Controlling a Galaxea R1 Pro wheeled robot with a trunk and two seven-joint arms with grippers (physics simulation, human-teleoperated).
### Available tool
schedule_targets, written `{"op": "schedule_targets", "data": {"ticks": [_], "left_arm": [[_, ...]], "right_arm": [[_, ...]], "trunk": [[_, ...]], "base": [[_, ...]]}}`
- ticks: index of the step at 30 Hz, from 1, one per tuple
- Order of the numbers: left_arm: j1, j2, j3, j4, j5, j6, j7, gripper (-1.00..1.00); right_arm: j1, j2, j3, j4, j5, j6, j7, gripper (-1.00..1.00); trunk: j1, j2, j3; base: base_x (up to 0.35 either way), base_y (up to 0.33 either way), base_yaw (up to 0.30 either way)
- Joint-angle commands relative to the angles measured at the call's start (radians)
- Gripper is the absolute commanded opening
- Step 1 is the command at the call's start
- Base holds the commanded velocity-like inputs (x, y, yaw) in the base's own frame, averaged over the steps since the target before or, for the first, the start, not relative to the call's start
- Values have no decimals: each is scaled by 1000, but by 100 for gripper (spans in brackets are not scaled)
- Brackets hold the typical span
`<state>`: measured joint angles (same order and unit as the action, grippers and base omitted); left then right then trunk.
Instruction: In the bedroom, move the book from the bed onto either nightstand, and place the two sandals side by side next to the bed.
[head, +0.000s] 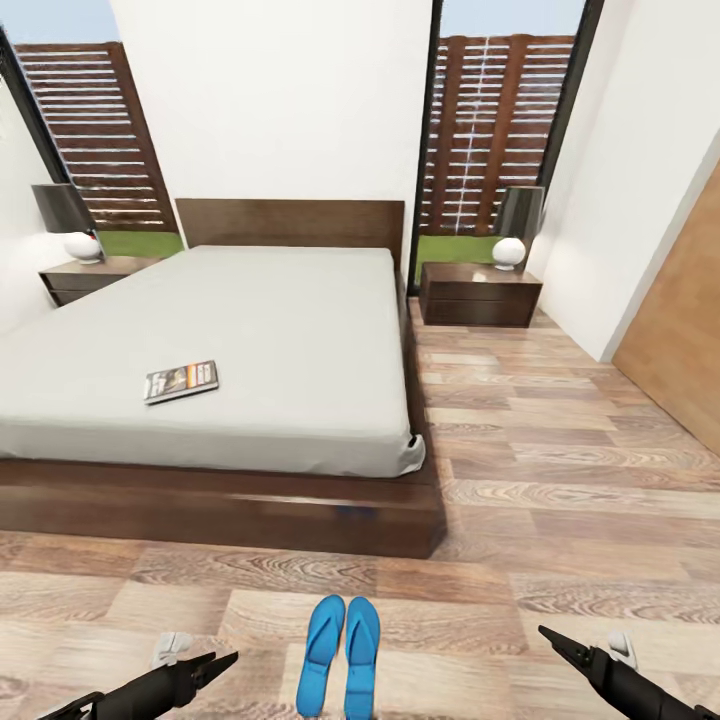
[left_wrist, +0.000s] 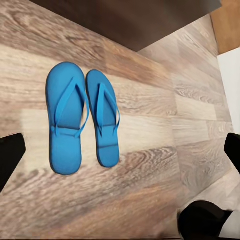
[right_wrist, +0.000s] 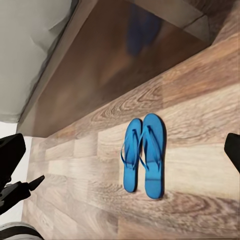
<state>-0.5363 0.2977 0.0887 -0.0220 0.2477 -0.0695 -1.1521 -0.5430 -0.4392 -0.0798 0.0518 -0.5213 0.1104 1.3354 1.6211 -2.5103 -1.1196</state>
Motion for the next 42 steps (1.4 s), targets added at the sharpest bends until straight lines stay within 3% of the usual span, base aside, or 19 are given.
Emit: {"op": "schedule_targets", "data": {"ticks": [1,16,42], "left_arm": [[-1,0,8,1,-8,-7,-2,100],[-1,0,32,-11,-8,-7,-3,100],[-1,1,49,-27,-8,-7,-9,100]], "right_arm": [[-2,0,-8,3,3,11,5,100],[-2,-4,-15,2,-35,12,6,100],[-2,6,-13,3,-37,17,5,100]], "trunk": [[0,0,-1],[0,0,-1],[0,0,-1]], "base": [[-123,147,0],[-146,151,0],[-137,198,0]]}}
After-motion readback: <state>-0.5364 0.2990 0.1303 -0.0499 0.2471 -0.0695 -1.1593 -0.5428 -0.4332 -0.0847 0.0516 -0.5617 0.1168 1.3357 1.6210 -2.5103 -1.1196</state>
